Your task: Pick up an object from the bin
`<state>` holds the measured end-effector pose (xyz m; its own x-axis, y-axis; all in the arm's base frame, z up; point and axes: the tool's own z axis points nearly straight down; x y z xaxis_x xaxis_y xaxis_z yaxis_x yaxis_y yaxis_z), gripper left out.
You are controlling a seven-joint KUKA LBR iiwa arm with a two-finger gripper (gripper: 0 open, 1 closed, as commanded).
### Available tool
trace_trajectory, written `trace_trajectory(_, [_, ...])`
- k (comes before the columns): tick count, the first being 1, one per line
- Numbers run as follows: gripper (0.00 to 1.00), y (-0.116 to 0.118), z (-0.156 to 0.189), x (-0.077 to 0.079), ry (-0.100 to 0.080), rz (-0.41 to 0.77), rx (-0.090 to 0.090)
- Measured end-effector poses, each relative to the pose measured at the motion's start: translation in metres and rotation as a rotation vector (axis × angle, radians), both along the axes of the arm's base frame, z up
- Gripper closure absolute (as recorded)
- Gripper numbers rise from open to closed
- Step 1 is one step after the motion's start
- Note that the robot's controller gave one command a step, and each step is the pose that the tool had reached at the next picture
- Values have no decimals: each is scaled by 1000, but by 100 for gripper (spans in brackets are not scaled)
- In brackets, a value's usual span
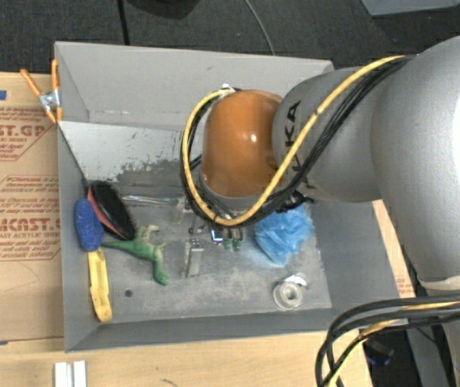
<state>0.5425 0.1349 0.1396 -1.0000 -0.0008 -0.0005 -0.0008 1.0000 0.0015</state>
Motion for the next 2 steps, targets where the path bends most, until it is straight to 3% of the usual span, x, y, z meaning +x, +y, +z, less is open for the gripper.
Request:
trace_trajectory(1, [0, 34, -36, 5, -3, -65, 0])
trace_trajectory(2, [0, 48, -59, 13, 4, -84, 3])
